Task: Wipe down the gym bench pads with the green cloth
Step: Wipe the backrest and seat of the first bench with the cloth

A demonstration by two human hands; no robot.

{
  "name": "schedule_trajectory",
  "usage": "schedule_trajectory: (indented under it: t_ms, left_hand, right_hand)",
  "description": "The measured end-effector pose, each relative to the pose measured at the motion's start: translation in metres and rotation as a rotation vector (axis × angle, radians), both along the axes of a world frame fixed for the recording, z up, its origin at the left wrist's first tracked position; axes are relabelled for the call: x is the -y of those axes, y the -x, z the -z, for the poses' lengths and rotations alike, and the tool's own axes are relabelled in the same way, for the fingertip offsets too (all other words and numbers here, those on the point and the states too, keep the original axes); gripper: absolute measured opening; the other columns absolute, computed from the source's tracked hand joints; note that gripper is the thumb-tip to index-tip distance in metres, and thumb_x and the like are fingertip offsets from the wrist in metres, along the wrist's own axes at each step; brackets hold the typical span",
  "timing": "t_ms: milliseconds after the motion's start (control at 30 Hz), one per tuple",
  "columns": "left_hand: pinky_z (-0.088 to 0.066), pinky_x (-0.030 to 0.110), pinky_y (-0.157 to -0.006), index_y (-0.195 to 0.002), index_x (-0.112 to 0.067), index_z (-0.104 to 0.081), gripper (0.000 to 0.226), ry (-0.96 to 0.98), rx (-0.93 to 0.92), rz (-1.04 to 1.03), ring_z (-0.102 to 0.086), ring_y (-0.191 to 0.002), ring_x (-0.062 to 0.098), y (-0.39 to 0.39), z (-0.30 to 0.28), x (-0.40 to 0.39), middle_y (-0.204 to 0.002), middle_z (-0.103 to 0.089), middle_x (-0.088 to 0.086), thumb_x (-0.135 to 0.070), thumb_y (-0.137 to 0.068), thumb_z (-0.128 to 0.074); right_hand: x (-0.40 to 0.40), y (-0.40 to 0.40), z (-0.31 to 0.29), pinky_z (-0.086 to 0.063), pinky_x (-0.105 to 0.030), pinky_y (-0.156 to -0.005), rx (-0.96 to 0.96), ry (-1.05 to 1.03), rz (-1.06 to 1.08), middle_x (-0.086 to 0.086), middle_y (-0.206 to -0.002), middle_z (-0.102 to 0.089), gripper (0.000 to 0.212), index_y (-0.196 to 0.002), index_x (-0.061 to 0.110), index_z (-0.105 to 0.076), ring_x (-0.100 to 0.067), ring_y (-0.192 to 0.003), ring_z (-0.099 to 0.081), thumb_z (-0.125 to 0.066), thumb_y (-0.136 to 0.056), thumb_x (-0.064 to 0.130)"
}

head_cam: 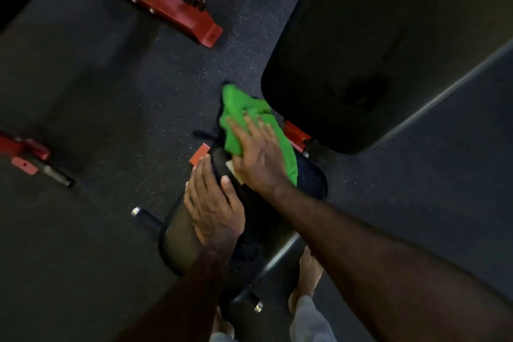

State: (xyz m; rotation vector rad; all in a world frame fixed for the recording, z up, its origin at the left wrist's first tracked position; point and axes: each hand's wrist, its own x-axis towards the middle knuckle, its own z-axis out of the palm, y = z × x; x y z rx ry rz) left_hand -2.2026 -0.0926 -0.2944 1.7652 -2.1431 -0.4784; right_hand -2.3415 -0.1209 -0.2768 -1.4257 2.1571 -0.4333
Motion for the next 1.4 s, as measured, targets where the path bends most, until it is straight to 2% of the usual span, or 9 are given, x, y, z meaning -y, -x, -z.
schedule_trajectory:
  t_ms: [100,233,367,533,700,1000,1133,1267,1400]
  left_hand:
    - [-0.036,0.056,-0.115,-0.148,-0.004,-0.047,0.049,-0.003,-0.001,-0.025,-0.047,-0.138,0.036,-0.002,0.003,0.000,-0.150,-0.051,0.018,-0.030,-0.106,-0.041]
    - [-0.030,0.048,-0.119,-0.155,-0.013,-0.041,0.052,-0.038,-0.010,-0.007,-0.041,-0.146,0.025,0.000,-0.003,0.000,-0.157,-0.046,0.006,-0.035,-0.109,-0.032]
    - [-0.032,0.051,-0.119,-0.154,-0.012,-0.040,0.053,-0.038,-0.038,-0.017,-0.043,-0.143,0.029,-0.001,-0.002,0.001,-0.156,-0.047,0.012,-0.036,-0.109,-0.031]
    - [-0.026,0.046,-0.121,-0.160,-0.015,-0.033,0.056,-0.054,-0.024,-0.005,-0.039,-0.147,0.024,0.000,-0.005,0.001,-0.161,-0.042,0.005,-0.039,-0.109,-0.025]
    - [-0.028,0.047,-0.119,-0.159,-0.015,-0.035,0.055,-0.048,-0.025,-0.006,-0.040,-0.147,0.024,-0.001,-0.004,0.001,-0.160,-0.043,0.005,-0.038,-0.109,-0.027]
    - [-0.031,0.050,-0.119,-0.157,-0.015,-0.039,0.056,-0.046,0.043,0.017,-0.040,-0.146,0.025,-0.001,-0.002,0.002,-0.159,-0.043,0.004,-0.037,-0.105,-0.042]
    - [-0.029,0.049,-0.120,-0.158,-0.017,-0.037,0.057,-0.065,0.051,0.015,-0.037,-0.148,0.025,-0.002,-0.001,0.002,-0.160,-0.041,0.002,-0.039,-0.105,-0.042]
    - [-0.026,0.048,-0.121,-0.158,-0.018,-0.036,0.057,-0.065,0.041,0.022,-0.036,-0.149,0.024,-0.002,-0.003,0.001,-0.161,-0.040,0.001,-0.038,-0.106,-0.040]
    - [-0.026,0.047,-0.121,-0.159,-0.018,-0.036,0.056,-0.049,0.036,0.014,-0.036,-0.148,0.024,-0.002,-0.002,0.001,-0.161,-0.040,0.000,-0.036,-0.106,-0.041]
  right_hand:
    - [0.001,0.012,0.002,-0.013,-0.047,-0.127,-0.075,0.114,-0.431,-0.007,-0.169,-0.029,0.083,-0.161,0.032,-0.035,-0.030,-0.158,-0.021,-0.069,-0.085,0.041]
    - [0.009,0.016,0.001,-0.018,-0.045,-0.128,0.019,0.007,0.050,-0.013,-0.164,-0.037,0.079,-0.159,0.029,-0.041,-0.030,-0.153,-0.032,-0.067,-0.084,0.034]
    - [-0.001,0.013,-0.002,-0.012,-0.047,-0.127,-0.046,0.110,-0.379,-0.013,-0.167,-0.033,0.082,-0.160,0.029,-0.038,-0.033,-0.156,-0.023,-0.075,-0.088,0.039]
    - [-0.012,0.013,-0.001,-0.016,-0.046,-0.129,0.077,0.025,0.085,-0.017,-0.167,-0.030,0.084,-0.162,0.031,-0.033,-0.035,-0.155,-0.025,-0.065,-0.085,0.034]
    - [-0.060,0.030,0.000,-0.016,-0.046,-0.130,-0.061,0.095,-0.314,-0.004,-0.173,-0.016,0.087,-0.164,0.034,-0.025,-0.026,-0.160,-0.014,-0.068,-0.090,0.047]
    - [-0.133,0.016,0.002,-0.012,-0.049,-0.128,-0.081,0.046,-0.071,-0.001,-0.174,-0.010,0.084,-0.165,0.038,-0.018,-0.024,-0.160,-0.007,-0.047,-0.086,0.050]
    - [-0.142,-0.008,0.002,-0.014,-0.062,-0.126,-0.002,-0.069,0.418,-0.015,-0.168,-0.026,0.085,-0.165,0.036,-0.022,-0.038,-0.158,-0.014,-0.045,-0.084,0.050]
    - [-0.181,-0.014,0.011,-0.016,-0.067,-0.121,-0.189,-0.013,0.010,-0.003,-0.175,-0.005,0.085,-0.165,0.040,-0.014,-0.035,-0.160,-0.004,-0.047,-0.092,0.066]
    - [-0.180,-0.038,0.014,-0.017,-0.066,-0.123,-0.013,-0.054,0.470,-0.010,-0.174,-0.008,0.089,-0.165,0.038,-0.015,-0.037,-0.160,0.005,-0.052,-0.086,0.055]
